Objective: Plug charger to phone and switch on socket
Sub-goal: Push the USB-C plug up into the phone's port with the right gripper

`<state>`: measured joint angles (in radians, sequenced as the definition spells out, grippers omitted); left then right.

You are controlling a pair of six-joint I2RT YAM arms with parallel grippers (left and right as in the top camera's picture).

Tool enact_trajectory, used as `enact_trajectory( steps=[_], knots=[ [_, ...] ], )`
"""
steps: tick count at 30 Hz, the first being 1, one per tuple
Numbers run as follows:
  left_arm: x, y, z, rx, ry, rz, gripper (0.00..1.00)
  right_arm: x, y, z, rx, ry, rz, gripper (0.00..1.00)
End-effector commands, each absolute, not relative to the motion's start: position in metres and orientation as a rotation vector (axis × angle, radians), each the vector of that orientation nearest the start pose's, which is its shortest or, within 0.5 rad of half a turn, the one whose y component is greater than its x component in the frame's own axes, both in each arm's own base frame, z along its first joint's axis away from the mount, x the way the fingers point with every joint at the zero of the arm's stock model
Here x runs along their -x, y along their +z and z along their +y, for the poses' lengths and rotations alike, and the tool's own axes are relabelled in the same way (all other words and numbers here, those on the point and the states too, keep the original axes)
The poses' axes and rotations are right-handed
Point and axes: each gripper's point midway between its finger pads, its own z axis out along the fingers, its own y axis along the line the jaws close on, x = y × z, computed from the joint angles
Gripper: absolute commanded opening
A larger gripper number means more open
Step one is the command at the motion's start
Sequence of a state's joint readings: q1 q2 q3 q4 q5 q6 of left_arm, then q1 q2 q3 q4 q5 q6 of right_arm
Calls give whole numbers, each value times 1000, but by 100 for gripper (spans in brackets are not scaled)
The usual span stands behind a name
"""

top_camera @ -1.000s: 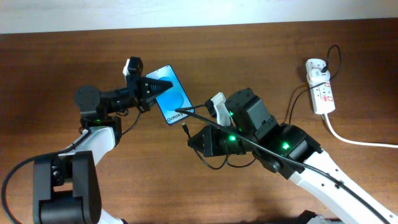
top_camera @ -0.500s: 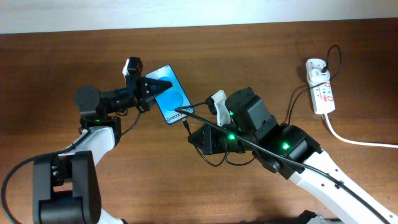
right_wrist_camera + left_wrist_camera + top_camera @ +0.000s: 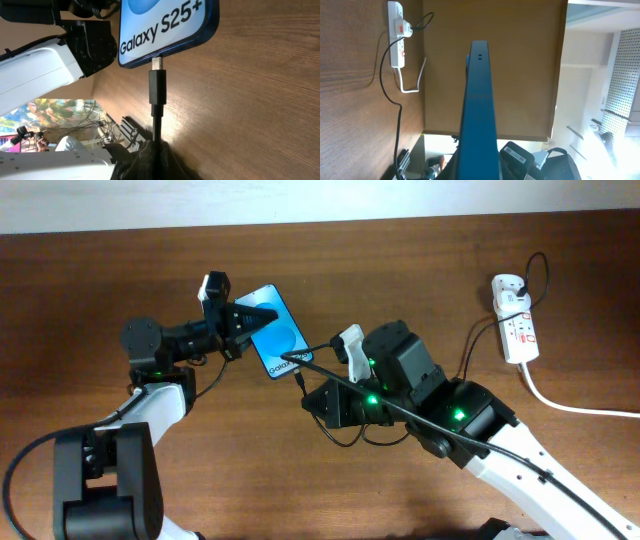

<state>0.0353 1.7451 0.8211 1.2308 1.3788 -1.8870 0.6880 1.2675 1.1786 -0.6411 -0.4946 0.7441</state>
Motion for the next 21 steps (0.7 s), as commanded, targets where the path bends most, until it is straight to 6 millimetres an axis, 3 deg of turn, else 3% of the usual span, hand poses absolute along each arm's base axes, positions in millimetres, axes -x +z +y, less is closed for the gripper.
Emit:
enact_trajectory(
  steps=[1, 21],
  knots=[
    [-369, 254, -159, 213, -2175, 2042, 0, -225, 255, 293, 233, 1232, 2534, 4],
    [-371, 254, -159, 223, -2172, 2032, 0, -227, 255, 293, 227, 1229, 2530, 4]
  ],
)
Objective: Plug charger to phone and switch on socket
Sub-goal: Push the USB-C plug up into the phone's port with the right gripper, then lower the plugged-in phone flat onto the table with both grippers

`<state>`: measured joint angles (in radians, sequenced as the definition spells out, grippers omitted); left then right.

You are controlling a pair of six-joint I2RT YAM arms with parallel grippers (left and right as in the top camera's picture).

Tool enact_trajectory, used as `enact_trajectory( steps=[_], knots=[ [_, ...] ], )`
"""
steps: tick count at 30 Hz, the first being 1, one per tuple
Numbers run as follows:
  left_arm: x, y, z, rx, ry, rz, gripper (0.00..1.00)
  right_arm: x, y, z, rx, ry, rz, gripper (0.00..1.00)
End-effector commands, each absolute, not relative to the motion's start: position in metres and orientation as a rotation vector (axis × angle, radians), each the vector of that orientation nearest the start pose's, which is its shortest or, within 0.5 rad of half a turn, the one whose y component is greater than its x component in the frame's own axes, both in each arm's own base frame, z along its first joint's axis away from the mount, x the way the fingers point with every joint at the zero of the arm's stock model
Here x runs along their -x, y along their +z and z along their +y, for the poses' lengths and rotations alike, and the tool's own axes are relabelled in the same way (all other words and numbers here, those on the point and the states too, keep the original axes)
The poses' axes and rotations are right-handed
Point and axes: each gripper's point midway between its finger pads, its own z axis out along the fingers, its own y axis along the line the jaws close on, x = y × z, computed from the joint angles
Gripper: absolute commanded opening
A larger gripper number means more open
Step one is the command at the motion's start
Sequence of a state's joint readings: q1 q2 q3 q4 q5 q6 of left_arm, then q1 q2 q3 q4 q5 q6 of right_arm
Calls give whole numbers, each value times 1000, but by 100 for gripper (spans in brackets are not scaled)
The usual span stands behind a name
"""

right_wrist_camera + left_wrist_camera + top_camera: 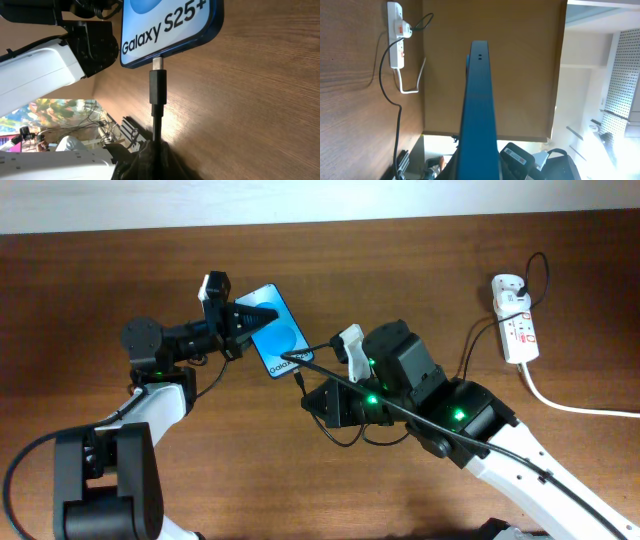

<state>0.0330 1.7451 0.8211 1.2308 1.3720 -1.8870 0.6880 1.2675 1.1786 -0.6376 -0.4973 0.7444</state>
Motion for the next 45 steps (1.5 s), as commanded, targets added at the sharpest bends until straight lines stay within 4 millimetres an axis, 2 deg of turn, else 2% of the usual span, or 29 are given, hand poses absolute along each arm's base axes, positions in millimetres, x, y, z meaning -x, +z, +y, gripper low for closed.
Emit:
enact_trajectory(
  steps=[1, 8, 19, 23, 27, 29, 31, 33, 35, 37, 42, 45],
  knots=[
    [-370, 254, -160, 215, -2175, 2038, 0, -228, 255, 293, 223, 1222, 2528, 4],
    [-357, 251, -174, 135, -2202, 2096, 0, -234, 255, 291, 210, 1190, 2505, 4],
    [-333, 245, -175, -187, -2137, 2131, 0, -255, 258, 284, 177, 1076, 2432, 8],
    [-337, 247, -176, -131, -2147, 2124, 0, -259, 255, 281, 157, 1038, 2434, 10],
    [-338, 247, -176, -178, -2120, 2095, 0, -260, 254, 282, 212, 1020, 2416, 21],
    [-338, 247, -176, -308, -2041, 2020, 0, -259, 272, 281, 314, 997, 2354, 36],
    [-342, 249, -176, -310, -2014, 1984, 0, -252, 285, 272, 368, 941, 2337, 42],
    [-351, 252, -175, -256, -2002, 1954, 0, -246, 271, 260, 349, 811, 2391, 43],
    [-358, 255, -174, -206, -1990, 1925, 0, -230, 249, 270, 420, 700, 2452, 43],
    [-360, 256, -174, -195, -1987, 1918, 0, -223, 239, 283, 476, 629, 2451, 43],
    [-357, 255, -174, -213, -1992, 1929, 0, -234, 198, 293, 505, 374, 2477, 43],
    [-352, 253, -175, -246, -2000, 1949, 0, -239, 198, 299, 499, 387, 2461, 30]
  ],
)
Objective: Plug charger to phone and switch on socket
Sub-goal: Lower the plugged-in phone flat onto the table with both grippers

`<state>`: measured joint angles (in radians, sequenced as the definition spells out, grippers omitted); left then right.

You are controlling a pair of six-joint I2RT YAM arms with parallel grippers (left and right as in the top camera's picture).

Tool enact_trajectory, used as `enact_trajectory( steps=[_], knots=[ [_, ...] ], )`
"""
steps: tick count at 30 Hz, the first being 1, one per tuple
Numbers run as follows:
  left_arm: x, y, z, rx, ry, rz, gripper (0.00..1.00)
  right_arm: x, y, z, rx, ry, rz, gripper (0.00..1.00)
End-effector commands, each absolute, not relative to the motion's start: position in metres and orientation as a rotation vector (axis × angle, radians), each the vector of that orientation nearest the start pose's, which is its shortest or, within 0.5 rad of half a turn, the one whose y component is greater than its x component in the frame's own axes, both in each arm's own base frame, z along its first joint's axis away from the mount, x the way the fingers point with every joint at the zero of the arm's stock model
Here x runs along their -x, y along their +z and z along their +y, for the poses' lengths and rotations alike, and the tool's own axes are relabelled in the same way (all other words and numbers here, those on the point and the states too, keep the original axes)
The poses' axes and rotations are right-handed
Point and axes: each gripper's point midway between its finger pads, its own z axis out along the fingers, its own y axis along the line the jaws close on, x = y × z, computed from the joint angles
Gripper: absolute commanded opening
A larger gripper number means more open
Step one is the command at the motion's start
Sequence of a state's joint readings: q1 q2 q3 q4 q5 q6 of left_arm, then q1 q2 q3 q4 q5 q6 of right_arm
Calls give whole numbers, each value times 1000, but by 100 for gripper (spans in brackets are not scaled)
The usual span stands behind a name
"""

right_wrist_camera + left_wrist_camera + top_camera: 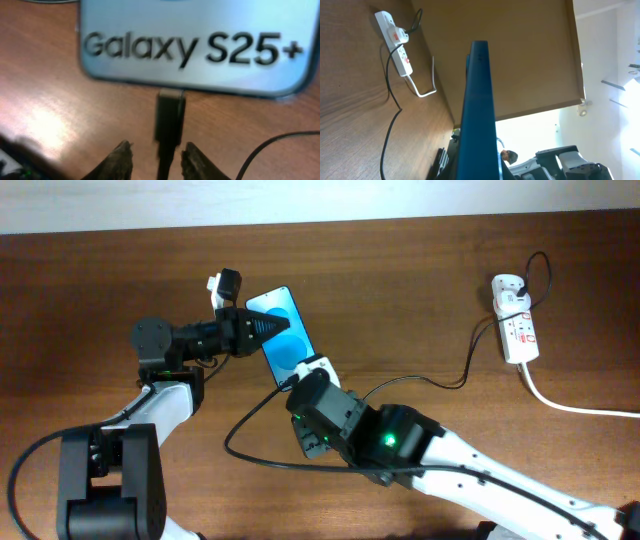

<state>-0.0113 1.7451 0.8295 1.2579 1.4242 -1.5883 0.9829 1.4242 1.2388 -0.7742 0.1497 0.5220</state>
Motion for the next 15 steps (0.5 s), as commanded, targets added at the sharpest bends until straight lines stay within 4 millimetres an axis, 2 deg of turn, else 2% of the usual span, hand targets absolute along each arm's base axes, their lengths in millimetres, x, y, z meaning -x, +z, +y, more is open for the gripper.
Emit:
enact_trajectory(
  steps=[1, 2, 3, 6, 9, 15],
  knots=[
    [-351, 252, -175, -254, -2002, 1952, 0, -240, 201, 300, 495, 397, 2452, 28],
    [-350, 252, -175, -260, -2002, 1955, 0, -241, 204, 302, 492, 405, 2444, 26],
    [-349, 251, -175, -284, -1994, 1952, 0, -242, 207, 303, 488, 411, 2437, 18],
    [-344, 250, -176, -317, -2000, 1967, 0, -247, 213, 306, 471, 422, 2406, 4],
    [-337, 250, -178, -386, -1996, 1971, 0, -253, 222, 314, 471, 453, 2352, 4],
    [-312, 249, -204, -569, -2028, 1983, 0, -264, 243, 323, 498, 466, 2252, 4]
  ],
)
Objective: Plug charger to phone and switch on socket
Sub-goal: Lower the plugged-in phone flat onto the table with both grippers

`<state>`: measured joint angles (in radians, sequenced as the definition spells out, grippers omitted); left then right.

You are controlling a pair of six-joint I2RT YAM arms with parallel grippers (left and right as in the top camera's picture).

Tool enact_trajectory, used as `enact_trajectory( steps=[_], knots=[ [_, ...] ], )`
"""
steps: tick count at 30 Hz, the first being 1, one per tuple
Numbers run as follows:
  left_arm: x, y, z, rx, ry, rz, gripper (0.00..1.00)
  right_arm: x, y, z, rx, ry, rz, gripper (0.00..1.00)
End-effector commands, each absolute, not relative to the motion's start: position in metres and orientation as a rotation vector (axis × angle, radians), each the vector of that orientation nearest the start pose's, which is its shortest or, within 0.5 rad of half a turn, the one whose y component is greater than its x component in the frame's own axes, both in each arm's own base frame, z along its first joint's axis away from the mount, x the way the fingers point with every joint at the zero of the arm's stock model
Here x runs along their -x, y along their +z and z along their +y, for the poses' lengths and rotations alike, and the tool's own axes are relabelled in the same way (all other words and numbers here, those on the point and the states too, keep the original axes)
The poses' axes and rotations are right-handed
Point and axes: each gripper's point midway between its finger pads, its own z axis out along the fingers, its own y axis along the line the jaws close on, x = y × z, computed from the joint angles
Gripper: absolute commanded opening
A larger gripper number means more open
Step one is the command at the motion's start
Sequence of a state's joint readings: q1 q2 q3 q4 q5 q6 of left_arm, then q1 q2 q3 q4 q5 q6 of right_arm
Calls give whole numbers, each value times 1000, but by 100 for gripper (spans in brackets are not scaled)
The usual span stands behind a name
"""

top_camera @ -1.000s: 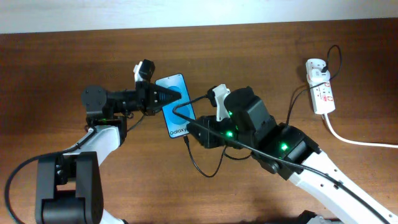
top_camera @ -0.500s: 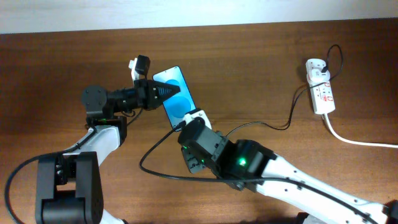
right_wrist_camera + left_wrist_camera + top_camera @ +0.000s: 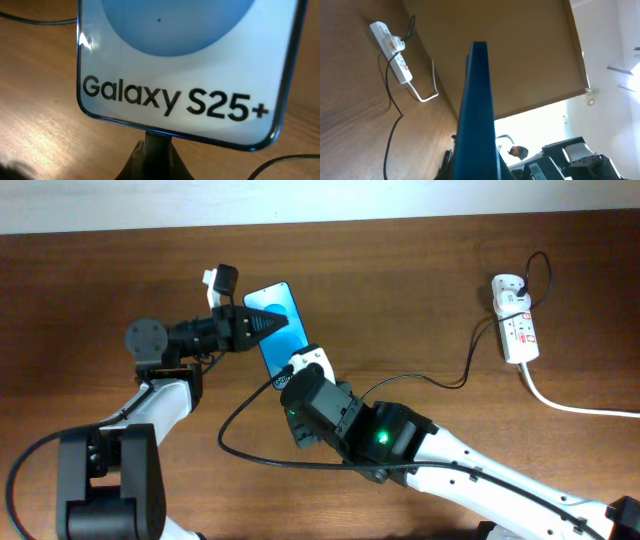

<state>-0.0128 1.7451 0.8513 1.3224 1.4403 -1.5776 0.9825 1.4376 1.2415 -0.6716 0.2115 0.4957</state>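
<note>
A blue phone (image 3: 273, 317), its screen reading "Galaxy S25+", is held up off the wooden table with my left gripper (image 3: 252, 324) shut on it. In the left wrist view the phone (image 3: 478, 110) shows edge-on between the jaws. The right wrist view has the phone (image 3: 185, 65) filling the top. The black charger plug (image 3: 159, 146) butts against its bottom edge with no metal tip showing. My right gripper (image 3: 159, 162) is shut on that plug, just below the phone (image 3: 293, 372). The white socket strip (image 3: 517, 330) lies at the far right.
The black charger cable (image 3: 430, 380) runs from the socket strip across the table and loops under my right arm. A white mains lead (image 3: 570, 406) leaves the strip toward the right edge. The socket strip (image 3: 395, 57) also shows far off in the left wrist view.
My right gripper's fingers stood apart on either side of the plug; now they are shut on it, closer under the phone. The left gripper has shifted the phone slightly left.
At first my right gripper held the plug with its bare metal tip just at the phone's bottom edge, the arm to the phone's right. Later the arm stood below the phone, fingers apart, the plug against the edge. Now it grips the plug there.
</note>
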Motion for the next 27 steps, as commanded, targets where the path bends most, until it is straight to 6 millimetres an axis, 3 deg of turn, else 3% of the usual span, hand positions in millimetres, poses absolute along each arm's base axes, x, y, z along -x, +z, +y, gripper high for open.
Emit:
enact_trajectory(
  steps=[1, 7, 9, 10, 13, 14, 17, 19, 22, 23, 25, 27],
  knots=[
    [-310, 250, -205, -591, -2017, 1969, 0, -265, 246, 324, 496, 471, 2245, 4],
    [-303, 248, -211, -630, -2018, 1957, 0, -272, 250, 314, 467, 466, 2255, 5],
    [-306, 251, -209, -626, -1999, 1930, 0, -266, 250, 305, 462, 452, 2282, 21],
    [-313, 255, -207, -581, -1985, 1903, 0, -259, 252, 303, 462, 479, 2300, 35],
    [-330, 263, -204, -456, -1967, 1840, 0, -238, 263, 294, 504, 551, 2321, 61],
    [-336, 267, -205, -413, -1962, 1815, 0, -231, 268, 284, 506, 547, 2326, 67],
    [-356, 278, -204, -297, -1929, 1728, 0, -208, 294, 250, 476, 570, 2302, 100],
    [-366, 281, -219, -289, -1905, 1721, 0, -194, 323, 217, 424, 578, 2222, 99],
    [-375, 264, -282, -440, -1780, 1883, 0, -175, 361, 140, 254, 510, 2072, 99],
    [-382, 250, -292, -431, -1687, 1976, 0, -169, 370, 119, 191, 517, 2031, 99],
    [-392, 214, -298, -420, -1407, 2195, 0, -160, 381, 93, 134, 519, 1966, 99],
    [-383, 190, -298, -518, -1308, 2281, 0, -159, 383, 88, 116, 514, 1950, 99]
  ],
)
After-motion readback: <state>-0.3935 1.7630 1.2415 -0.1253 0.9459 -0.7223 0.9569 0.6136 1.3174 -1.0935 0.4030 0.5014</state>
